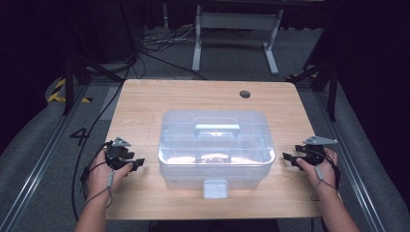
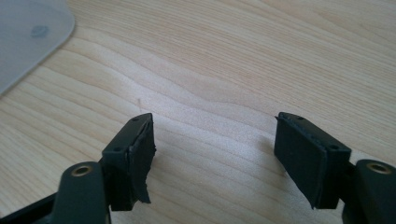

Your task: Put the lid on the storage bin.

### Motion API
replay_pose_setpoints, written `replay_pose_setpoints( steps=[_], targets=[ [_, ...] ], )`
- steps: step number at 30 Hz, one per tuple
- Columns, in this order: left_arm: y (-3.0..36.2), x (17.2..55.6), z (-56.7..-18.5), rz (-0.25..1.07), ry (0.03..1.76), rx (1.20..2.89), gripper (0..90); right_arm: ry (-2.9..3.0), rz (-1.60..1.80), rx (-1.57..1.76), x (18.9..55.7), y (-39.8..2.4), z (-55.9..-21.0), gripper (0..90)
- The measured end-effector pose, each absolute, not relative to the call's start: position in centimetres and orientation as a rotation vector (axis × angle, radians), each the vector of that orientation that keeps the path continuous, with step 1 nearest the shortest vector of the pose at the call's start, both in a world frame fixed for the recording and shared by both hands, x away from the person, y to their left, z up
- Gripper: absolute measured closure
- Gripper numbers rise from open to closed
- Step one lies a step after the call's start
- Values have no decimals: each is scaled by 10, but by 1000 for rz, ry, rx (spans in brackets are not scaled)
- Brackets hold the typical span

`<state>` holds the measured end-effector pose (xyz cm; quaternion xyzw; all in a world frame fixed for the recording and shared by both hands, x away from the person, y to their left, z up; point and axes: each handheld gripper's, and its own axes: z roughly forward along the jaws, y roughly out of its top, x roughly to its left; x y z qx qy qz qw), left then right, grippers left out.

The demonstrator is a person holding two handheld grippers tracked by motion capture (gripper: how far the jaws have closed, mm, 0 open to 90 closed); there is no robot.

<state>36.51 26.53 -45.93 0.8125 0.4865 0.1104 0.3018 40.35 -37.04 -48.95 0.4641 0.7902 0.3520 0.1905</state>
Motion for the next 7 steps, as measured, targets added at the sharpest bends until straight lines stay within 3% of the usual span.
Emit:
replay_pose_setpoints(
  steps=[7],
  targets=[
    [267,367,-461,323,1276,2144,385,2224,987,1295,404,-369,-491,258]
  ],
)
